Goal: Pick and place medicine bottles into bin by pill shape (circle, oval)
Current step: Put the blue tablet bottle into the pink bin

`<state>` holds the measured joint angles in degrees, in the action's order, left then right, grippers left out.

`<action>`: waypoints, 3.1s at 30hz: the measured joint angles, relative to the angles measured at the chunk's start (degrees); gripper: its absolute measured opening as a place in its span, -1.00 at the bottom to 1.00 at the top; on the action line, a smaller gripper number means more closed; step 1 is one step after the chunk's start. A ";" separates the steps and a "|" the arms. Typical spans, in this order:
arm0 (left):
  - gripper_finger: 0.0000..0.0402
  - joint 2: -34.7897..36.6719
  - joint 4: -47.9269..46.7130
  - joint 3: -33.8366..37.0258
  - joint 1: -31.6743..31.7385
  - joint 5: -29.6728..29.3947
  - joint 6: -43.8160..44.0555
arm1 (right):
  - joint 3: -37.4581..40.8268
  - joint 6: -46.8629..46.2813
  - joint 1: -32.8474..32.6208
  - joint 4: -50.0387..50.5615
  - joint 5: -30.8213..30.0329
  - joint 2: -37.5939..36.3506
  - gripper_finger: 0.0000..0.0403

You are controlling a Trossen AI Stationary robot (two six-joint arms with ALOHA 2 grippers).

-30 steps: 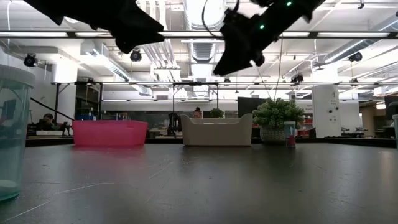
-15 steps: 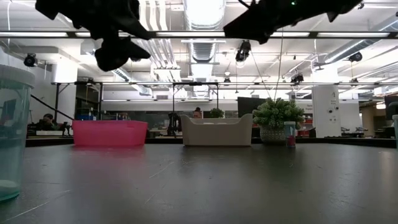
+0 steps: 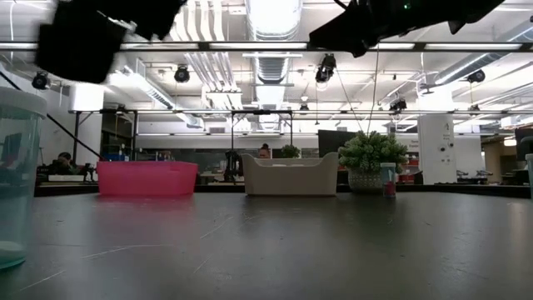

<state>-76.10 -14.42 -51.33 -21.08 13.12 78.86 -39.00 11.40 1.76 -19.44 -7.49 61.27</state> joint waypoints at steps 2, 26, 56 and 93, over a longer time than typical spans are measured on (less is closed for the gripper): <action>-0.18 -1.86 -8.17 -3.86 -2.72 0.50 3.81 | 0.00 0.21 0.00 0.23 0.01 0.03 -0.28; -0.18 -4.44 -49.16 -6.20 -14.63 -5.79 20.95 | -0.02 2.04 0.00 -2.10 0.17 0.18 -0.28; 0.09 -4.41 -40.90 0.80 -15.87 -4.73 21.06 | -0.04 3.17 0.00 -1.86 0.15 0.22 -0.28; -0.52 -4.39 -58.58 -24.82 31.84 -6.20 -49.39 | -0.04 4.67 0.93 2.14 -0.04 0.22 -0.28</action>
<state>-80.49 -73.00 -76.15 10.76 6.91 29.47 -39.05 16.07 2.69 -17.30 -7.52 61.49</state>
